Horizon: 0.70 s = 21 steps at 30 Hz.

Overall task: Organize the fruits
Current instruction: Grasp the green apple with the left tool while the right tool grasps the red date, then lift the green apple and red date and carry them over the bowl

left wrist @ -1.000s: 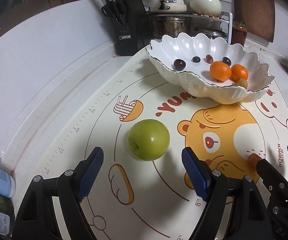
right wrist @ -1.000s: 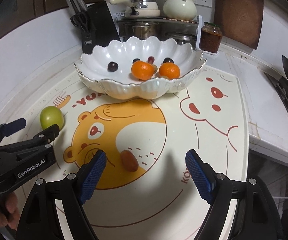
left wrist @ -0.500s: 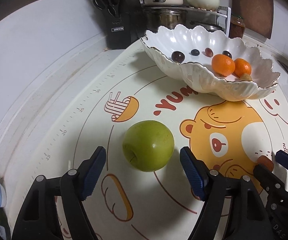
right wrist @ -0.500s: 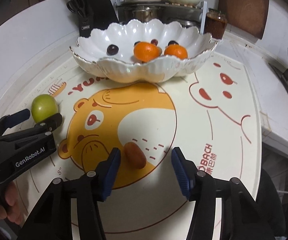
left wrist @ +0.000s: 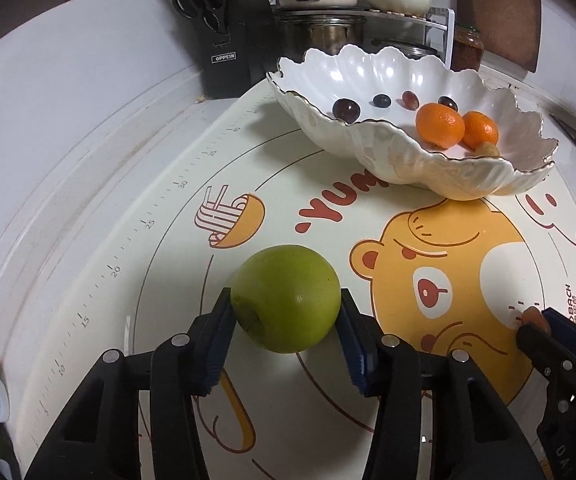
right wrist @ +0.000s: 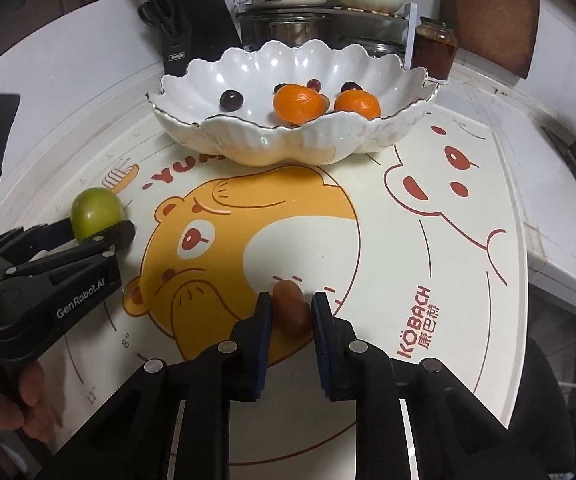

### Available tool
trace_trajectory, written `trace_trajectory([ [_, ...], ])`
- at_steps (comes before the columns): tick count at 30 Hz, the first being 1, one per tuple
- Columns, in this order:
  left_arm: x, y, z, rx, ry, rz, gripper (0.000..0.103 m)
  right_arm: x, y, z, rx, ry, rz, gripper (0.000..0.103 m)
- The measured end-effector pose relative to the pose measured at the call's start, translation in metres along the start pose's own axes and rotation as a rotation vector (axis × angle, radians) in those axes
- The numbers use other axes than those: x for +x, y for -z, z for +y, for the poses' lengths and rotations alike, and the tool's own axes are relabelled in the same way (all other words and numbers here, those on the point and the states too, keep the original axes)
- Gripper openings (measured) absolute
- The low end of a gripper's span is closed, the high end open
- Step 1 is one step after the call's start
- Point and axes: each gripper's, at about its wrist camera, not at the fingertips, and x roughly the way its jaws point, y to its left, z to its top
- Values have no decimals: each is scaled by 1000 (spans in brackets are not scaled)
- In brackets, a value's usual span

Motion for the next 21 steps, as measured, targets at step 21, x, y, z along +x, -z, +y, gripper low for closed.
trace_trajectory([
  [21, -32, 2, -5, -19, -25, -8, 48, -19, -4, -9, 5, -59, -40, 20],
])
